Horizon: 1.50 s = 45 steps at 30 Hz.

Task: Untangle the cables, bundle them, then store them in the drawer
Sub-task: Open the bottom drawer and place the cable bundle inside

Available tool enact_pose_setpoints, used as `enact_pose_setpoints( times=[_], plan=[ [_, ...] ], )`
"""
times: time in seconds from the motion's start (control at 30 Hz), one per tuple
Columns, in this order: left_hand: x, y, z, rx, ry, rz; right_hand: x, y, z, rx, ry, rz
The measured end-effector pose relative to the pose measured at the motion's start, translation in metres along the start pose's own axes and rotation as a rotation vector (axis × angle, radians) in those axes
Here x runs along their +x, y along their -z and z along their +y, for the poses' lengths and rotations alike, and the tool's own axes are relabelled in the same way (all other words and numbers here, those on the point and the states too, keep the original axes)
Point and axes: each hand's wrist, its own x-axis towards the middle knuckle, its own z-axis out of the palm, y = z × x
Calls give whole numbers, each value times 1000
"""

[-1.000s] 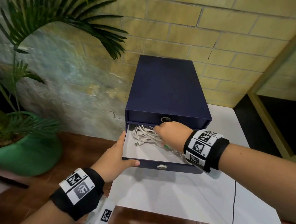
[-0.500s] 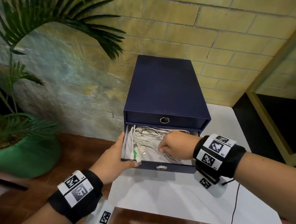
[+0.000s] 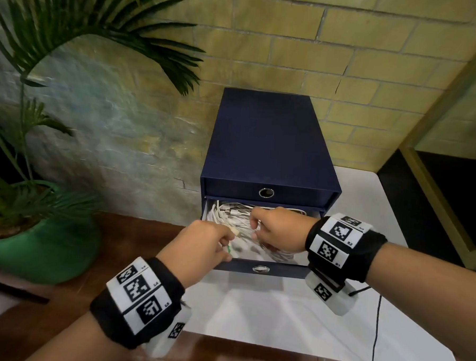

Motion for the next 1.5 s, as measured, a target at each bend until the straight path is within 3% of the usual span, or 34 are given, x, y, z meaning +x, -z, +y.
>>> enact_pose_setpoints(
  times=[0.17,0.4,0.53,0.7,0.77,0.87,1.0,1.2,1.37,1.5],
  plan=[
    [25,-4,17,21,-66,-134,3,0,0,40,7,17],
    [31,-9,12,-17,-22,-258,9,-2,-6,-45,118,55],
    [20,2,4,-59,-1,-188,16,-5,-8,-171,199,2],
    [-2,20,-13,1,9,30,21,-9,-12,-285,240,-136],
    [-8,18,-24,98,82,-23,21,-7,-11,-235,234,-97],
    [-11,7,-36,28,162,-59,17,-3,-6,-151,220,-15],
    [-8,-1,-42,-63,159,13,9,1,0,-92,195,9],
    [-7,3,-38,115,109,-44,6,3,5,-63,155,40],
    [-2,5,-39,19,95,38,6,0,7,-77,130,53],
    [0,5,-41,134,69,24,6,1,8,-57,120,57]
  ],
)
